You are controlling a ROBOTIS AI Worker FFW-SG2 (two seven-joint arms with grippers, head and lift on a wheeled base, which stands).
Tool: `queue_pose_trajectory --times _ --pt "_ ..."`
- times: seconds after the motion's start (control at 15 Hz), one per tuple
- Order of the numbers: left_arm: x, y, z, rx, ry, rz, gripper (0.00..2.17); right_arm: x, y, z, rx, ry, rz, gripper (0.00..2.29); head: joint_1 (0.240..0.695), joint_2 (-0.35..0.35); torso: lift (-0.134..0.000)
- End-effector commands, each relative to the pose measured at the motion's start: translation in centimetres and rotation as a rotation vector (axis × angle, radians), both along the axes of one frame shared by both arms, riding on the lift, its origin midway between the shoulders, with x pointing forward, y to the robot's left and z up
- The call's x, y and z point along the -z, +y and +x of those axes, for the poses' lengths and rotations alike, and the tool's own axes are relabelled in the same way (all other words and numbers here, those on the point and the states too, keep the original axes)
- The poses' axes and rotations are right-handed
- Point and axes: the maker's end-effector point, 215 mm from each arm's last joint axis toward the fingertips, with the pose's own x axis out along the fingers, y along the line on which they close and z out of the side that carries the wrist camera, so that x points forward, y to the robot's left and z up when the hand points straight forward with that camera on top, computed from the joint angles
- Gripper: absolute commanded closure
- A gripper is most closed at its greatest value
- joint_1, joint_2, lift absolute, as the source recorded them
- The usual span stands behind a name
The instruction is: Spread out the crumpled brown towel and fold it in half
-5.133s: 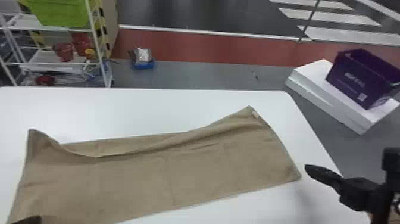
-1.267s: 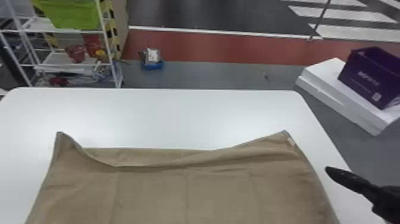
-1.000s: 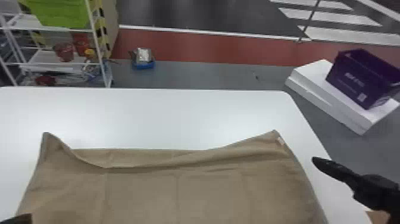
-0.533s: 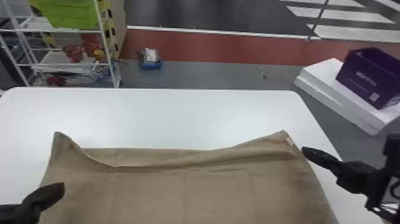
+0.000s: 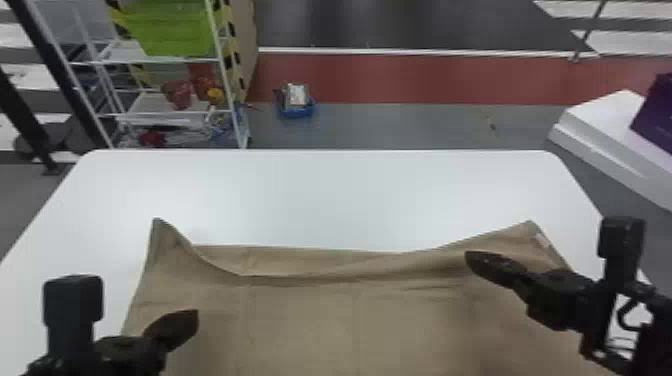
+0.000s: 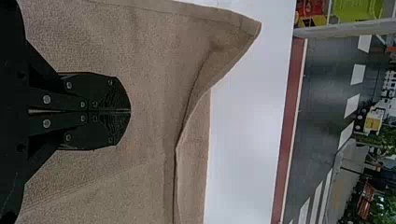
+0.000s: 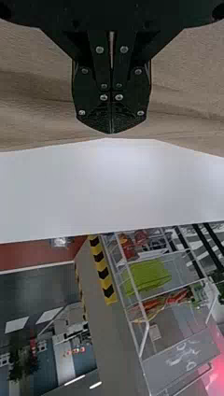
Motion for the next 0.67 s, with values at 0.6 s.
queue_pose_trajectory --times 0.6 --pt "1.7 -6.2 -1.8 0.104 0.041 -0.036 2.04 3.7 11.3 -1.1 -0.134 0.019 0.003 1.68 0.695 0.116 -0.124"
